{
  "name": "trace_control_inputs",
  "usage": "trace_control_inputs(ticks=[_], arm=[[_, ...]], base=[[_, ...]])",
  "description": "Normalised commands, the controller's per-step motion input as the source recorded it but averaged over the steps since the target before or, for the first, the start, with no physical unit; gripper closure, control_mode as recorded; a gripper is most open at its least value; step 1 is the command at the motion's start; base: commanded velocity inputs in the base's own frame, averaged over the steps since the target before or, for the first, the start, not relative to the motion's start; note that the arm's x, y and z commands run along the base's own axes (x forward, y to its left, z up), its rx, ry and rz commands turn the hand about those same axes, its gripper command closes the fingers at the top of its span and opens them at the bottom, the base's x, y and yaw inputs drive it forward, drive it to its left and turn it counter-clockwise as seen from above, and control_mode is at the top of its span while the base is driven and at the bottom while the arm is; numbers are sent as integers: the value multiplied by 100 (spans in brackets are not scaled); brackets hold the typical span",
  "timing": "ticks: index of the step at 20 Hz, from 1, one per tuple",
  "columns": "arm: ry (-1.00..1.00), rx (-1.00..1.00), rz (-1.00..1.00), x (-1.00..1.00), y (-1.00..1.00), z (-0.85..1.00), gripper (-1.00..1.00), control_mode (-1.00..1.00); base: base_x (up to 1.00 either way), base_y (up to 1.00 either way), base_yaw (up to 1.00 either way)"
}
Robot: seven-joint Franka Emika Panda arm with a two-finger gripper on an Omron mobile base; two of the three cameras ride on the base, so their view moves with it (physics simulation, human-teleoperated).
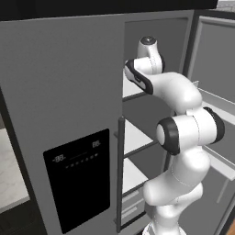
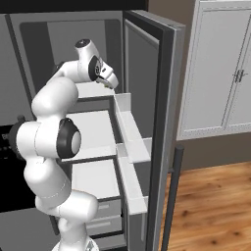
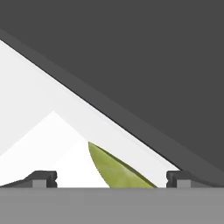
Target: Grab the garlic and lemon wedge from the fridge, place them in the blender, close the lid, and turn on the blender to create a marinade.
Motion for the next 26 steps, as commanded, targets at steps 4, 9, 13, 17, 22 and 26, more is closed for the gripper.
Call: trace_control_inputs(ticks=[4,9,13,17,22,26], arm=[[-3,0,0,-7,-3,-9,-100,-100],[-3,0,-6,-3,-6,-33,-100,-100],[0,0,-11,0,0,-57,-100,-100],[0,6,-9,9,0,-23,-100,-100],[3,0,-4,27,0,-22,-100,-100],[11,0,0,17,0,-41,100,-100]], base=[[0,0,0],[0,0,0],[0,0,0],[0,0,0],[0,0,0],[0,0,0]])
